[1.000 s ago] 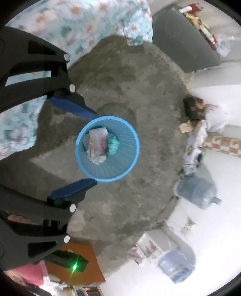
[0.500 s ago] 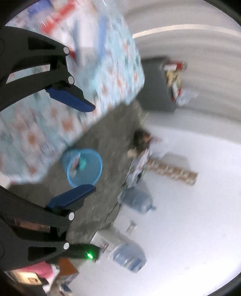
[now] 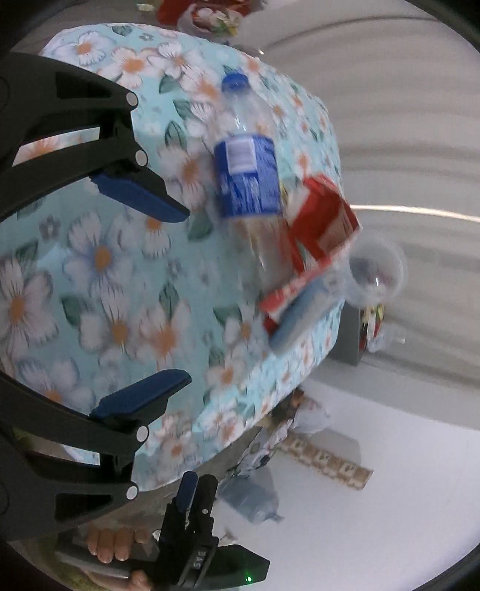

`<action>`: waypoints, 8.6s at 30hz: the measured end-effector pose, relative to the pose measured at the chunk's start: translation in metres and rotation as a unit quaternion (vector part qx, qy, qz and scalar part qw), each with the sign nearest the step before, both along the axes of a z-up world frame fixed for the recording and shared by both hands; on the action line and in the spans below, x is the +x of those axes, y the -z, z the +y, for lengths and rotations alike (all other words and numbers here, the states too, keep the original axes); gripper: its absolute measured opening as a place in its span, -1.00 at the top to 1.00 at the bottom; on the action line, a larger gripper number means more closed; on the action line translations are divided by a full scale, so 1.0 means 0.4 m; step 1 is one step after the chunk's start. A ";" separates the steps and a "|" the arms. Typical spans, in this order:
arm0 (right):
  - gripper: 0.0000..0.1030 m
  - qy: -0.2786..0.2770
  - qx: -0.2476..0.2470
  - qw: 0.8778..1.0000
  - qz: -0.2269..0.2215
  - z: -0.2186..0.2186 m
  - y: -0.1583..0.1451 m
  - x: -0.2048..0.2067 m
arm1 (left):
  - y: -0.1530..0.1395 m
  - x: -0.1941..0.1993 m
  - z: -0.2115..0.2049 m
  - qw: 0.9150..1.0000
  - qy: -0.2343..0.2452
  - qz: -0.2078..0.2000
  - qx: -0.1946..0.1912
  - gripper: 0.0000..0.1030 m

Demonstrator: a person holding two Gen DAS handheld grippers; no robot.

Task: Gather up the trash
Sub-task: 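Move both tools back toward the trash on the bed, then grasp the clear plastic cup with the left tool while the right tool grasps the white box, then lift the cup with the left tool while the right tool lifts the white box, then carry cup and box over the blue wastebasket and open both tools, then move both tools back toward the bed, then reach the right tool toward the red-and-white paper bag while the left tool approaches the blue-labelled bottle, then close the right tool on the red-and-white paper snack bag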

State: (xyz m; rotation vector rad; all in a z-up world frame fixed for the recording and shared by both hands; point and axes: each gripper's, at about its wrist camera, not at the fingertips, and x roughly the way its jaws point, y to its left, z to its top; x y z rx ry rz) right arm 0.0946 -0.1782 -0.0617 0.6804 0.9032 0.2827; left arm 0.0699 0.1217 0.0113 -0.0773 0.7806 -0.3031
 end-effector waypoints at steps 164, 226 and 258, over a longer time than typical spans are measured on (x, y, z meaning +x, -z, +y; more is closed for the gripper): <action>-0.42 0.407 0.031 0.911 0.051 -0.635 0.234 -0.108 | 0.006 0.304 -1.124 0.918 0.385 0.029 0.090 -0.40; -0.59 -0.107 -0.080 0.991 -0.005 0.328 -0.052 0.170 | -0.111 0.177 0.145 0.988 -0.153 -0.006 0.014 -0.59; -0.45 -0.048 0.104 0.991 0.070 0.197 0.034 0.343 | -0.034 0.155 0.259 0.989 -0.049 -0.059 -0.128 -0.59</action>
